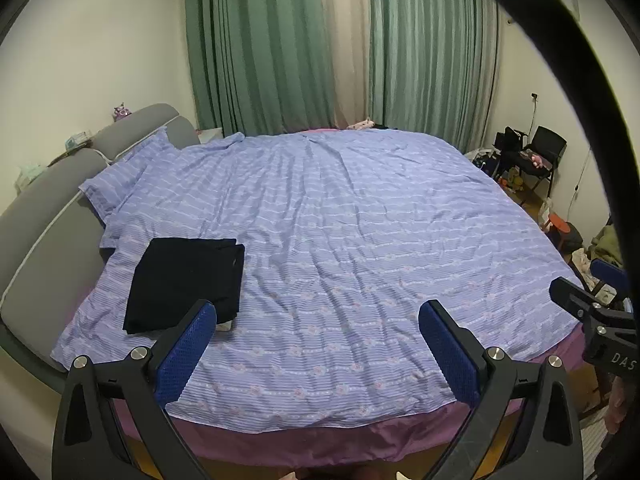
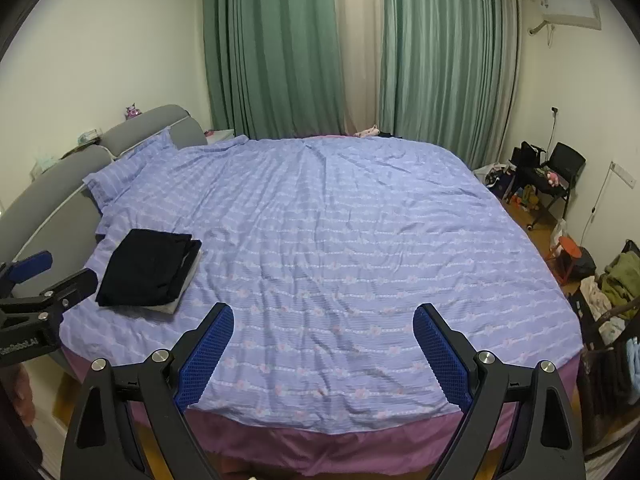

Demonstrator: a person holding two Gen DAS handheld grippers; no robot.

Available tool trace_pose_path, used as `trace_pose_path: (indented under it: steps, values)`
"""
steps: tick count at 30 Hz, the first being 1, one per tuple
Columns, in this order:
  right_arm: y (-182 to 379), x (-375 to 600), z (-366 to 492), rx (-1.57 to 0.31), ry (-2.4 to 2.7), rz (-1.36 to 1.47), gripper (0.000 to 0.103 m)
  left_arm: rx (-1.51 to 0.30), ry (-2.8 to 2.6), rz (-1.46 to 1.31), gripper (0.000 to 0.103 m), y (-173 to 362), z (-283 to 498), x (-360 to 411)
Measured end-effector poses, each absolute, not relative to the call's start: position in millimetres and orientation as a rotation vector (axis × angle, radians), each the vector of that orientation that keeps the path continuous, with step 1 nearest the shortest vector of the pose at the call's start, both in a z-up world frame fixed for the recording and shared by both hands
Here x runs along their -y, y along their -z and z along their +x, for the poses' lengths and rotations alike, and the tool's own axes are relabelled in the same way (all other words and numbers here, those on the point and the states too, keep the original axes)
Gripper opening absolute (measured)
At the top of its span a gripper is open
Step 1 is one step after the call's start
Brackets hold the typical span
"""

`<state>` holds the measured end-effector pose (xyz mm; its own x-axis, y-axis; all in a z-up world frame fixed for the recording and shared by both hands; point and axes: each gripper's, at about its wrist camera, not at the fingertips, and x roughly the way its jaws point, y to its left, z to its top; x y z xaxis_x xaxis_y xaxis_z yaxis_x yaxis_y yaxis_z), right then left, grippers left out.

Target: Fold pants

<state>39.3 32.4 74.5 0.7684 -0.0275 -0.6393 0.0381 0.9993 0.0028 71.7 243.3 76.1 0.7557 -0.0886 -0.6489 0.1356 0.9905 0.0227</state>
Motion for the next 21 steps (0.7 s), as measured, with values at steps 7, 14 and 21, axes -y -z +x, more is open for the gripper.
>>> trace_pose_path:
  steps: [7, 14, 21]
  values:
    - [-76, -32, 36, -0.689, 0.045, 0.011, 0.092, -0.681, 0.133, 0.088, 0.103, -79, 70, -240]
    - [-80, -26, 34, -0.679, 0.053, 0.014, 0.092, -0.682, 0.152, 0.089, 0.103, -80, 71, -234]
    - [-81, -20, 33, -0.681, 0.057, 0.022, 0.092, -0.685, 0.158, 0.085, 0.103, -80, 72, -230]
